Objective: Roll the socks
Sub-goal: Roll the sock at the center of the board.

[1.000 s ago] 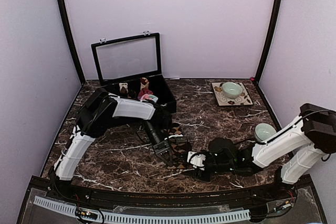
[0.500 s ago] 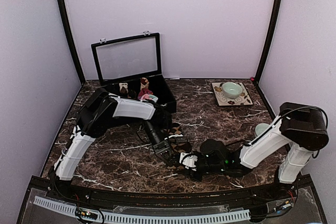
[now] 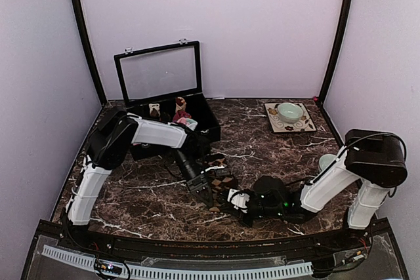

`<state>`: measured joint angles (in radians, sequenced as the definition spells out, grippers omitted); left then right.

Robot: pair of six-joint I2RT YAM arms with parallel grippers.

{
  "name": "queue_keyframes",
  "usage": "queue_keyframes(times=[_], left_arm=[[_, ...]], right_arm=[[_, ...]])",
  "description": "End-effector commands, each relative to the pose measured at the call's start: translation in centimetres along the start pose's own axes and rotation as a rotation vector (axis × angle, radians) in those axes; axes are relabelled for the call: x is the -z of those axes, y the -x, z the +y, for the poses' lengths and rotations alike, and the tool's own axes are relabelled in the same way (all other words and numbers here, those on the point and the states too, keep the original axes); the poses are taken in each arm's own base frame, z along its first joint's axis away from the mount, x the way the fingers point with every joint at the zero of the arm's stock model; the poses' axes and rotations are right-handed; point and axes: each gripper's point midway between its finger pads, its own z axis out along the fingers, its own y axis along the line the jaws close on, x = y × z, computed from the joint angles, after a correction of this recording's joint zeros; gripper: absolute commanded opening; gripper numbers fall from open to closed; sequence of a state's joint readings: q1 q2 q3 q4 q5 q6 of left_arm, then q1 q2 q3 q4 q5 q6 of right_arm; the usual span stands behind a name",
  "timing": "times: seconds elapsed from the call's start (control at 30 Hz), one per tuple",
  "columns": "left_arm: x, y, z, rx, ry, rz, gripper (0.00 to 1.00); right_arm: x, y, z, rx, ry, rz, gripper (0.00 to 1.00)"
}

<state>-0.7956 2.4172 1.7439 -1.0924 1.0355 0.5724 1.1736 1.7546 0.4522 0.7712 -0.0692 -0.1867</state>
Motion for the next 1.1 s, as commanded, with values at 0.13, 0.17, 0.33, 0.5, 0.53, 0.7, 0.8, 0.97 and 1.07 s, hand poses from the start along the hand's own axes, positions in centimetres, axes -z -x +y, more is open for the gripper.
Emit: queue_keyframes(times=[0.13, 0.17, 0.33, 0.5, 0.53, 0.7, 0.8, 0.97, 1.07], left_arm=[[6.0, -0.5, 2.2, -0.283, 0.470, -0.155, 0.40], [6.9, -0.1, 1.7, -0.318, 0.517, -0.177, 0.40], [10.5, 1.6, 1.1, -0.381, 0.709, -0.255, 0.46], [13.3, 1.1, 3.5, -0.240, 0.738, -0.288, 0.82], [13.5, 1.0, 3.2, -0.255, 0.737, -0.305, 0.95], [13.9, 1.5, -0.8, -0.550, 0.908, -0.333, 0.99], [13.8, 1.6, 0.5, -0.481, 0.891, -0.311, 0.99], [13.1, 2.4, -1.5, -0.656, 0.966, -0.330, 0.99], [11.4, 2.3, -2.4, -0.685, 0.892, -0.279, 0.99]], right_arm=[[1.6, -5.0, 1.5, -0.260, 0.088, 0.132, 0.00], [1.7, -5.1, 1.6, -0.305, 0.099, 0.135, 0.00], [2.2, -5.5, 2.1, -0.471, 0.164, 0.145, 0.00], [2.1, -5.6, 2.2, -0.598, 0.243, 0.160, 0.00], [2.1, -5.8, 2.1, -0.633, 0.255, 0.165, 0.00], [1.9, -7.1, 1.8, -0.769, 0.295, 0.241, 0.00], [1.8, -7.8, 1.5, -0.840, 0.302, 0.282, 0.00], [1.8, -9.4, 0.6, -0.962, 0.288, 0.331, 0.00], [1.9, -10.4, 0.6, -1.019, 0.283, 0.365, 0.00]])
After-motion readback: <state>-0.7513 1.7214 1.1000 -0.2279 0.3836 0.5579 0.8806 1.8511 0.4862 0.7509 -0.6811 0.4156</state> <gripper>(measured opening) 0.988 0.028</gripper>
